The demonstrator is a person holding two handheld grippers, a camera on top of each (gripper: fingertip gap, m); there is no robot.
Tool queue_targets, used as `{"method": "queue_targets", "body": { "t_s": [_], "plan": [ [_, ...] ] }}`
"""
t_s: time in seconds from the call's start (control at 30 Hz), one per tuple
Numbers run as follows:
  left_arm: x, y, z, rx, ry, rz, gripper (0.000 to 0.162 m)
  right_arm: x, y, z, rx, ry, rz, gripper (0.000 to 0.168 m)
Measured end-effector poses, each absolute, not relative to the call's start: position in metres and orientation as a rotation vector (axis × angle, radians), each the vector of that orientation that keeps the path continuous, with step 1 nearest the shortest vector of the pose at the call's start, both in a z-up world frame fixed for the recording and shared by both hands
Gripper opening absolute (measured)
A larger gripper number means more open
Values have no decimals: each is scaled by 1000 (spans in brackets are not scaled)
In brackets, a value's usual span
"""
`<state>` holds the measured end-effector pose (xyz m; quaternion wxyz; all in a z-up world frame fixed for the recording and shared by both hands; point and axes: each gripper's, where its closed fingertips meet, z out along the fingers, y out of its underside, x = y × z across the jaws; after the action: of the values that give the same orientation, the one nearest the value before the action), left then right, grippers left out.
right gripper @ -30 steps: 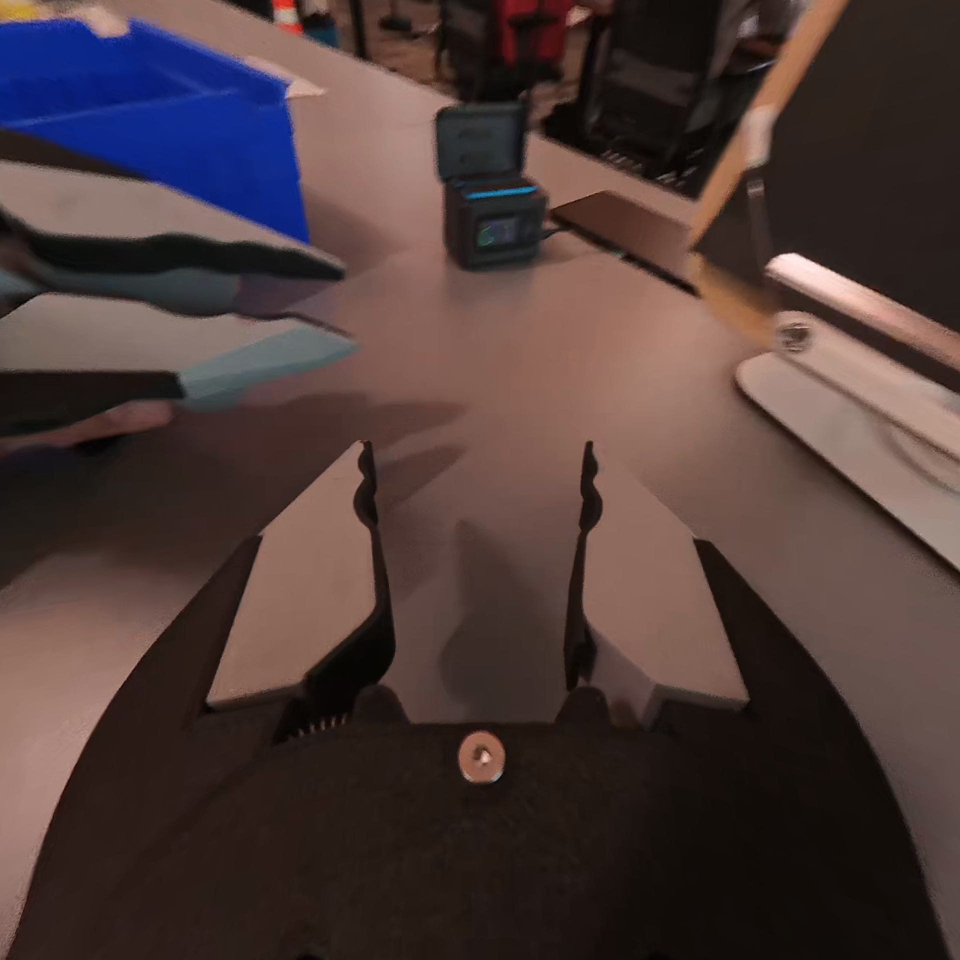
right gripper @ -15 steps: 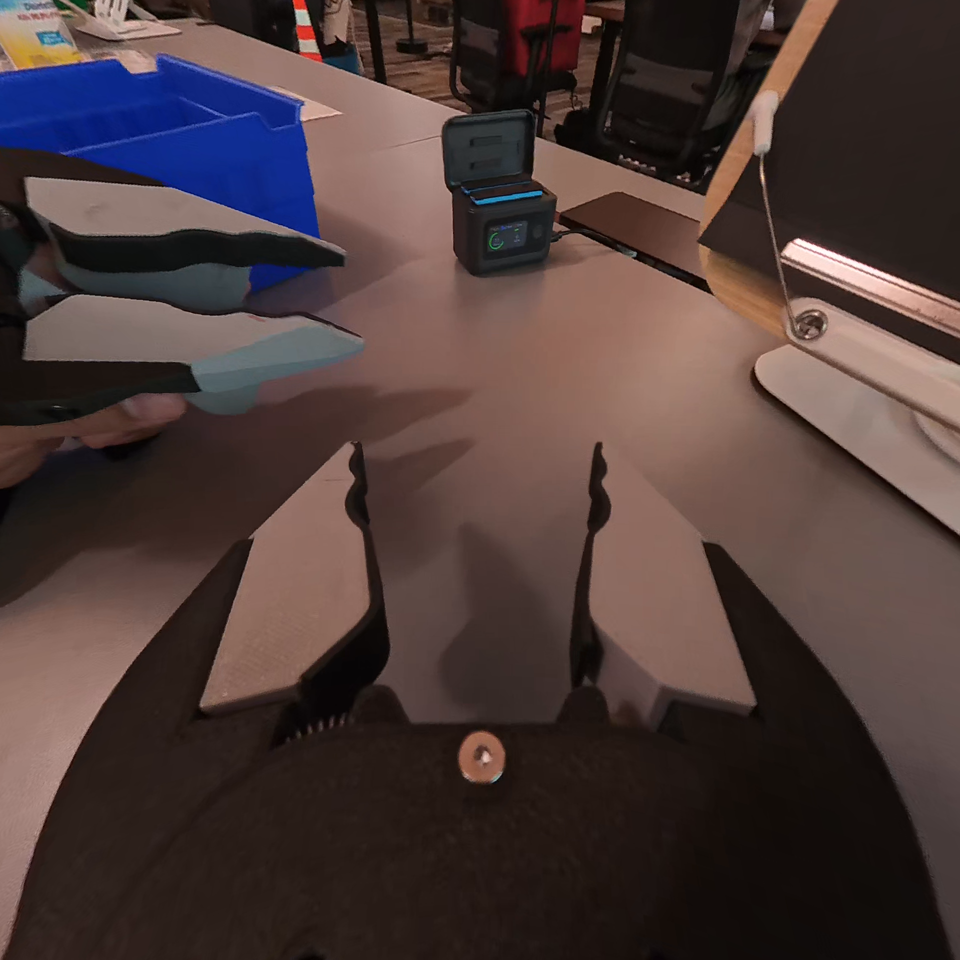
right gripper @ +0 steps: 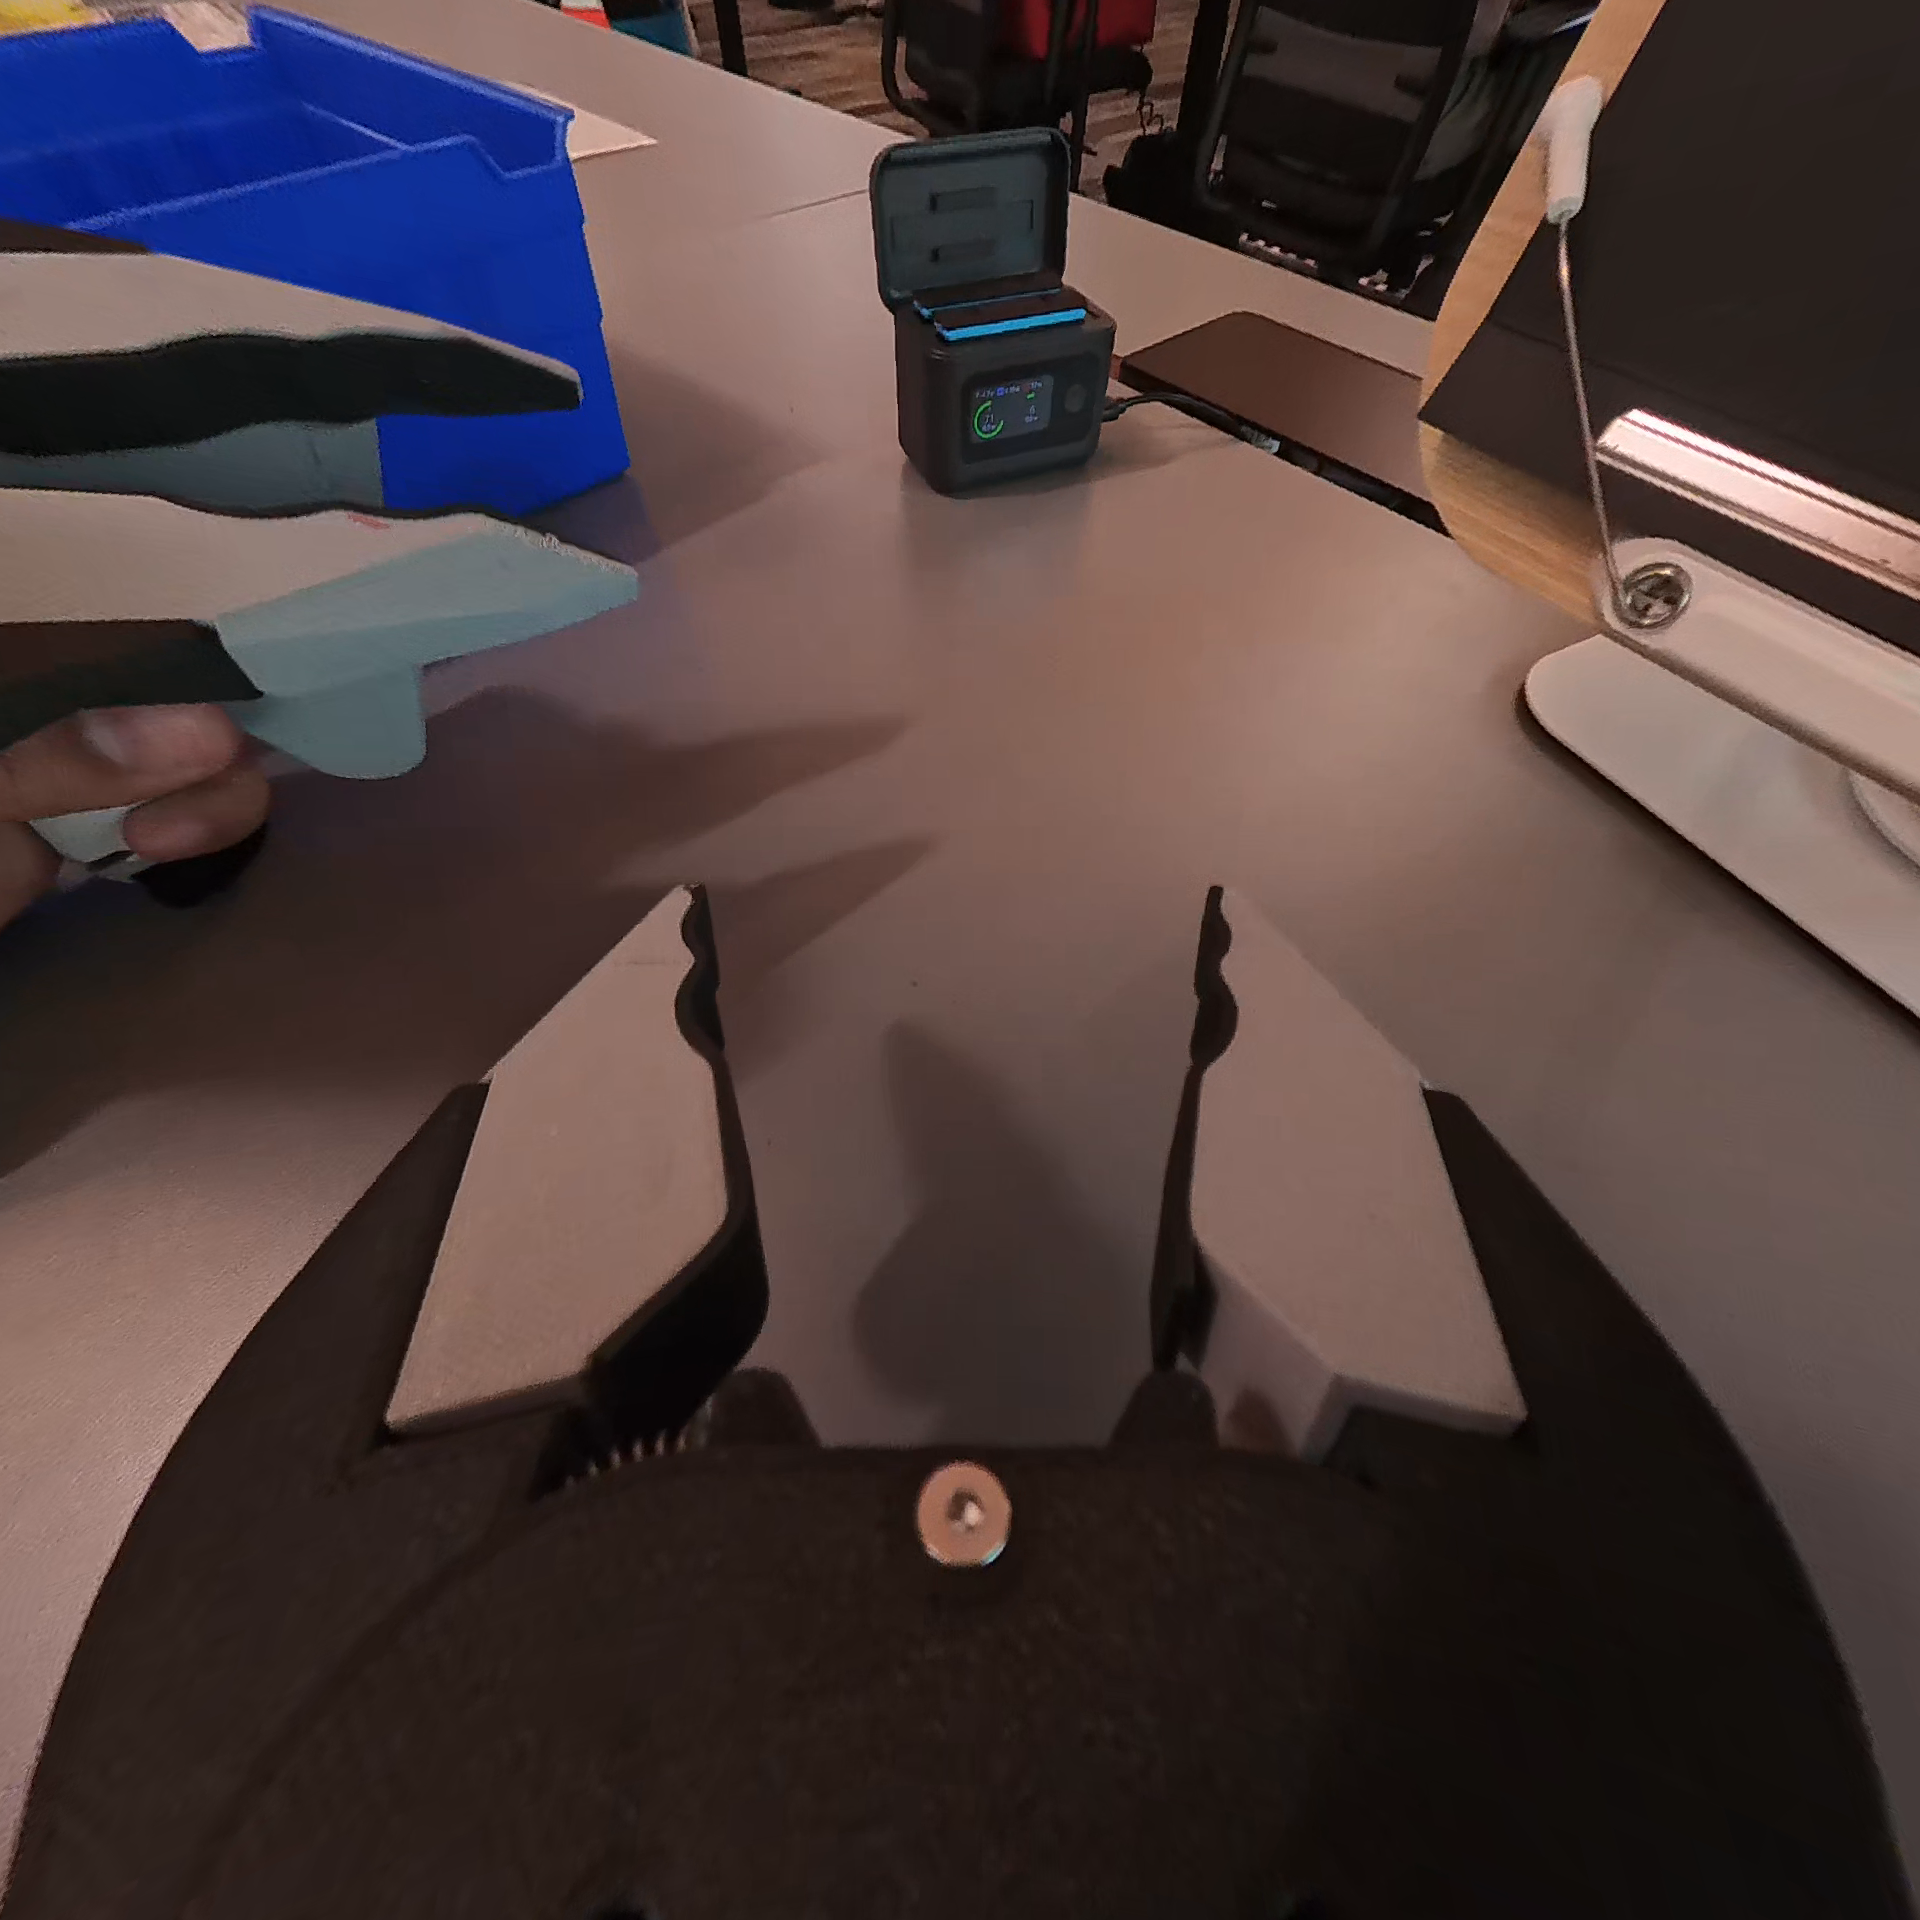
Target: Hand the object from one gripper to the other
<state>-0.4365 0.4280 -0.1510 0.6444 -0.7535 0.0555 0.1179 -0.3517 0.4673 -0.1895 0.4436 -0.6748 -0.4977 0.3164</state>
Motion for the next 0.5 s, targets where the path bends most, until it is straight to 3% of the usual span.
{"method": "queue_targets", "body": {
  "t_s": [0.4,0.5],
  "plan": [
    [-439,429,-153,-1733,107,252,85,-353,468,-193,-1693,-1248,772,89],
    [-437,428,-151,-1718,127,264,80,-353,468,-193,-1689,-1245,771,89]
  ]
}}
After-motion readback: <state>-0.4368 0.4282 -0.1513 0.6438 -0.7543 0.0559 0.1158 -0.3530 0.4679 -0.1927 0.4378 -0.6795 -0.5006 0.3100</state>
